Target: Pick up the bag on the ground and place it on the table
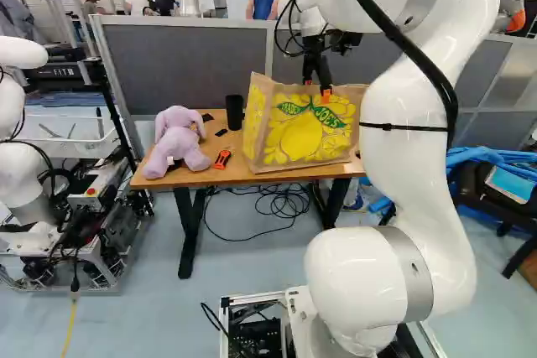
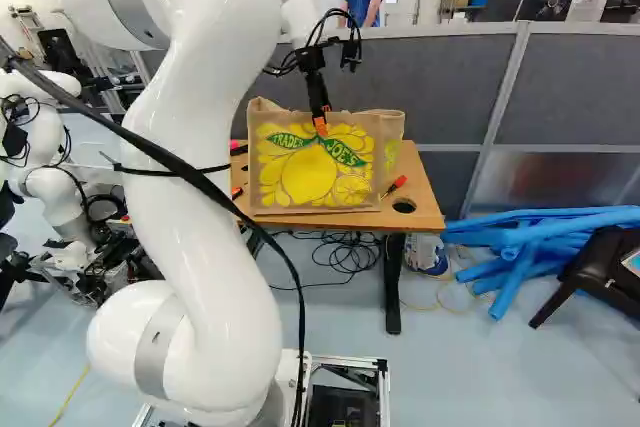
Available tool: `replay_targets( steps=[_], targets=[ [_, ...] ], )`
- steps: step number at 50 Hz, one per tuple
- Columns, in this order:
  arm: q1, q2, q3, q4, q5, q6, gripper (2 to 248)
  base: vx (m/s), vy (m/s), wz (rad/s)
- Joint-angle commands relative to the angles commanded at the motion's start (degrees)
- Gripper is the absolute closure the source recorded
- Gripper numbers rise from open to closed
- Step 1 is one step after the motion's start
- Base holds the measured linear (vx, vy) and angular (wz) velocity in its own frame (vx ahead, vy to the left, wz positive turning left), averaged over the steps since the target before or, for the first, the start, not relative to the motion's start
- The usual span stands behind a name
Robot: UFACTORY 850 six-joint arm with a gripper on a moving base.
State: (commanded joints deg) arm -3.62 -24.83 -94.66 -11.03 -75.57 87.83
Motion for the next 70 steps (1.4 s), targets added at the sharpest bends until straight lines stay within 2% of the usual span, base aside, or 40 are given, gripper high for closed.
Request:
replay_targets(
  steps=[49, 70],
  targets=[
    [0.0, 6.51, -1.49, 0.0, 0.0, 0.0, 3, 0.0, 0.0, 0.0],
    [0.0, 6.65, -1.54, 0.0, 0.0, 0.0, 3, 0.0, 0.0, 0.0]
  ],
)
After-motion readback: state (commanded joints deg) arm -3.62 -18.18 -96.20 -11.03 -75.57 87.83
